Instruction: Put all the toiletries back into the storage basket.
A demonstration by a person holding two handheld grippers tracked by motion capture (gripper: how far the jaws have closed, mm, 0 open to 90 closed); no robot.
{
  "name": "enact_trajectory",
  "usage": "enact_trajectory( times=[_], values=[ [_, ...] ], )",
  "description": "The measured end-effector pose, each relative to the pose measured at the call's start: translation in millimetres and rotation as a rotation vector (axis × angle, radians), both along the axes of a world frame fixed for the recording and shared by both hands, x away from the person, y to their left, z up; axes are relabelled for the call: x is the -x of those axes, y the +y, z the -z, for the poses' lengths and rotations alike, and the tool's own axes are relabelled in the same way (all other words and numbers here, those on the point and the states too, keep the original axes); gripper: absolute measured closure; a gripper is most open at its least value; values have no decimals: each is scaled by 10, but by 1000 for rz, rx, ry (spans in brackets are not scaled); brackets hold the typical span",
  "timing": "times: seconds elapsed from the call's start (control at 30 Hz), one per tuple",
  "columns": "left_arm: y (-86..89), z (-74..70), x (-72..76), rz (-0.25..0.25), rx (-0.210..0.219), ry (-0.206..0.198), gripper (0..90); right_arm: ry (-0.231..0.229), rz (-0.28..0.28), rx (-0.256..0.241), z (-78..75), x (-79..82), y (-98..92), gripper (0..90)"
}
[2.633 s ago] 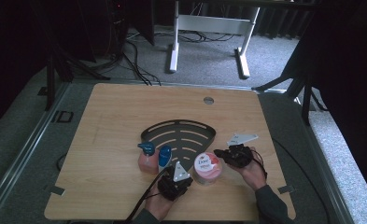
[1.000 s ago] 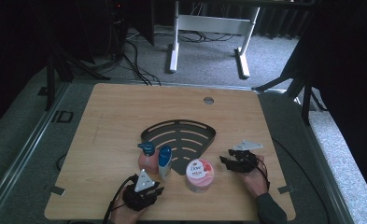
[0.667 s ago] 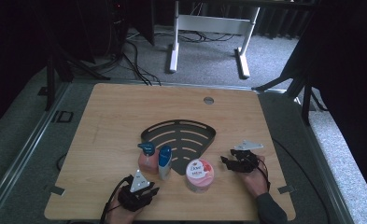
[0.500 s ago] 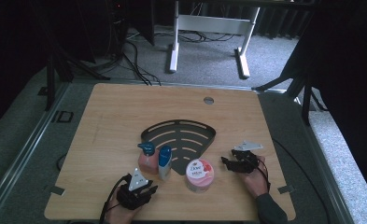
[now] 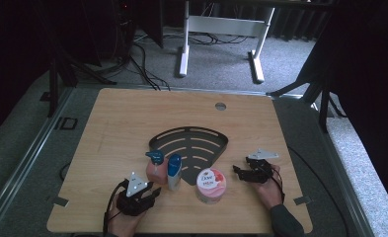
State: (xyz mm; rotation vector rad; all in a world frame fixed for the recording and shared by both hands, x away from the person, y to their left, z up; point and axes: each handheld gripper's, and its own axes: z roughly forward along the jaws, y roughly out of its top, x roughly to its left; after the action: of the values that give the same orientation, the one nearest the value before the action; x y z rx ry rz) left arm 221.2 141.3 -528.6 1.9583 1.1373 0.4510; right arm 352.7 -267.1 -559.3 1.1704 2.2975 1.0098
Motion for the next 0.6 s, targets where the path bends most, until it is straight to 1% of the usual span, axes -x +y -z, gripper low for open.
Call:
enact_trajectory(
  times=[0.13, 0.17, 0.27, 0.3, 0.33, 0.37, 0.4, 0.6],
  values=[
    [12, -45, -31, -20, 6, -7, 606, 0, 1, 0, 0, 0, 1, 302],
    [30, -78, -47, -26, 24, -13, 601, 0, 1, 0, 0, 0, 1, 302],
    [53, -128, -59, -42, 43, -28, 591, 0, 1, 0, 0, 0, 1, 302],
    [53, -128, -59, -42, 43, -28, 588, 0, 1, 0, 0, 0, 1, 302],
    [66, -158, -67, -54, 45, -35, 584, 0, 1, 0, 0, 0, 1, 302],
    [66, -158, -67, -54, 45, -35, 577, 0, 1, 0, 0, 0, 1, 302],
    [73, -188, -76, -60, 49, -39, 574, 0, 1, 0, 0, 0, 1, 302],
    [65, -246, -126, -66, 48, -48, 551, 0, 1, 0, 0, 0, 1, 302]
  ],
)
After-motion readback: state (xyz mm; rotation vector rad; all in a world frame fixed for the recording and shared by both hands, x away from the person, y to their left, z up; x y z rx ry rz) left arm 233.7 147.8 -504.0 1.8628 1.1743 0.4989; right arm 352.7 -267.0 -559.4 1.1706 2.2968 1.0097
